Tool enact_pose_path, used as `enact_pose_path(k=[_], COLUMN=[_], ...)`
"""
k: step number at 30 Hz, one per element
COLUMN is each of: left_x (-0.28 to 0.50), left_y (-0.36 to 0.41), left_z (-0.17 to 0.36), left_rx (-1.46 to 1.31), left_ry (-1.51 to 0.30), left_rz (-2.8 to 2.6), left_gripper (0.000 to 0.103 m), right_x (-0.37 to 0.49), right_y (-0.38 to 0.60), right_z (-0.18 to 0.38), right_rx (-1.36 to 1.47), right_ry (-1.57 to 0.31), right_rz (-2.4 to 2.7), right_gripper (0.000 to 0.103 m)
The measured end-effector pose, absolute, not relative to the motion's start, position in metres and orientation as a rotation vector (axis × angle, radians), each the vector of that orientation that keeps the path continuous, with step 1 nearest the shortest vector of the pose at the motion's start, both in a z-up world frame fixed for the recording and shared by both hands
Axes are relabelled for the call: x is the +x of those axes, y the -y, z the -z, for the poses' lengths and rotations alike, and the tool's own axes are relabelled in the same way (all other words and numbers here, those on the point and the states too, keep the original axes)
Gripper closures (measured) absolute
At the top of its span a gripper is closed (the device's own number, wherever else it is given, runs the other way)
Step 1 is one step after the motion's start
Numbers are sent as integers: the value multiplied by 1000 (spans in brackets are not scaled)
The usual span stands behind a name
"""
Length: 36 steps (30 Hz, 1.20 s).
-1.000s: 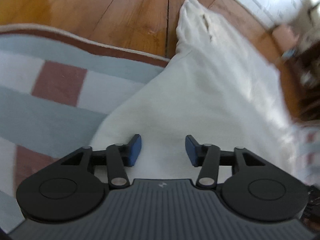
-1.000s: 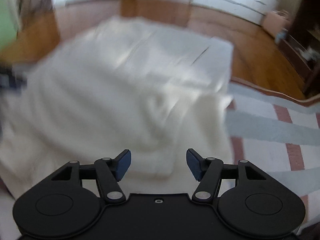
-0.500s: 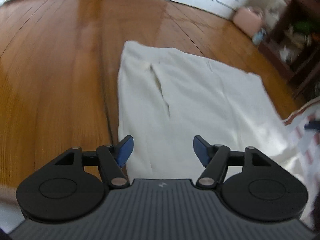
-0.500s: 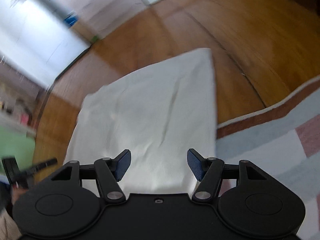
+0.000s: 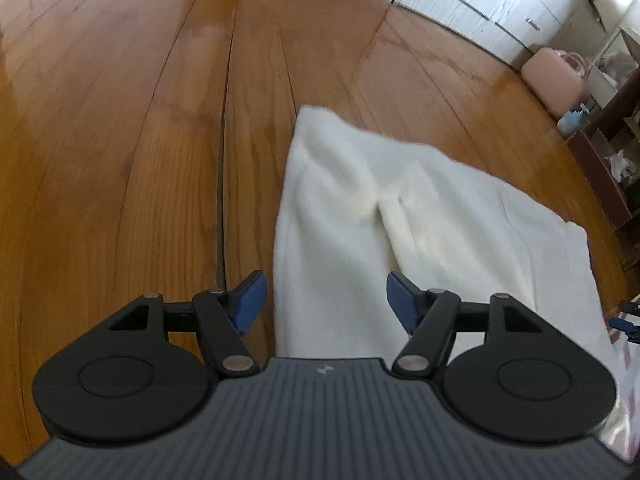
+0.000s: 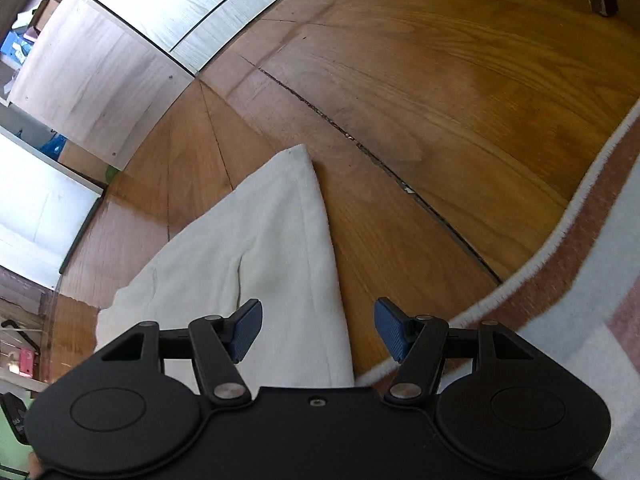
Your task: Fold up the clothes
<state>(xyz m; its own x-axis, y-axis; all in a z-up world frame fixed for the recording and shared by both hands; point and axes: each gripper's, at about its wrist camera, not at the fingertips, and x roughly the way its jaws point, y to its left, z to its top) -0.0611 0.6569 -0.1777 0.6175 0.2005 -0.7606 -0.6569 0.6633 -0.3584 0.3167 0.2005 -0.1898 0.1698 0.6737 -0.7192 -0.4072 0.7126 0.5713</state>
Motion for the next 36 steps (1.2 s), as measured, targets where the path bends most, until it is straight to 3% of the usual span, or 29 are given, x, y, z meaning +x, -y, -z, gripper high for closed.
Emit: enact_pose_path(k=[12,19,20,21,22,23,24,25,26,29,36], left_x=[-53,-53,-52,-51,-48,-45,-40,-34,-28,-18,-54], left_y=[-676,-688,-688,-686,-684,-681,-675,-670,-664,-643,-630], left_z=[192,197,198,199,200,201,201,201,201,192,155], left_rx=[-770,-834,-842,-849,-853,-851,-837,-818,-786,-686,-887], left_ry=[-687,-634,-624,-614,-610,-614,-632,-656,-689,-697,-468], left_rz=[-501,-485,-482,-474,-461,-446,-432,-421,-416,-394,-262], left_gripper=[30,28,28,29,30,33,37,56,88,90,91], right_x=[331,330,330,329,328,324,321,314,307,299,273], right_y=[-222,-242,-246,-249,-253,-258,-263,-266,-268,-262,-236], right_z=[196,197,197,197,197,197,197,193,189,174,111], right_rx=[238,187,175,163,144,104,60,9,-22,25,112], right_ry=[-1146,-1121,-1114,-1108,-1105,-1098,-1084,-1044,-1007,-949,-868], right_rz=[-829,-876,-876,-875,-878,-888,-897,-899,-907,-910,-992], right_gripper=[36,45,47,57,81,94,93,93,93,93,94])
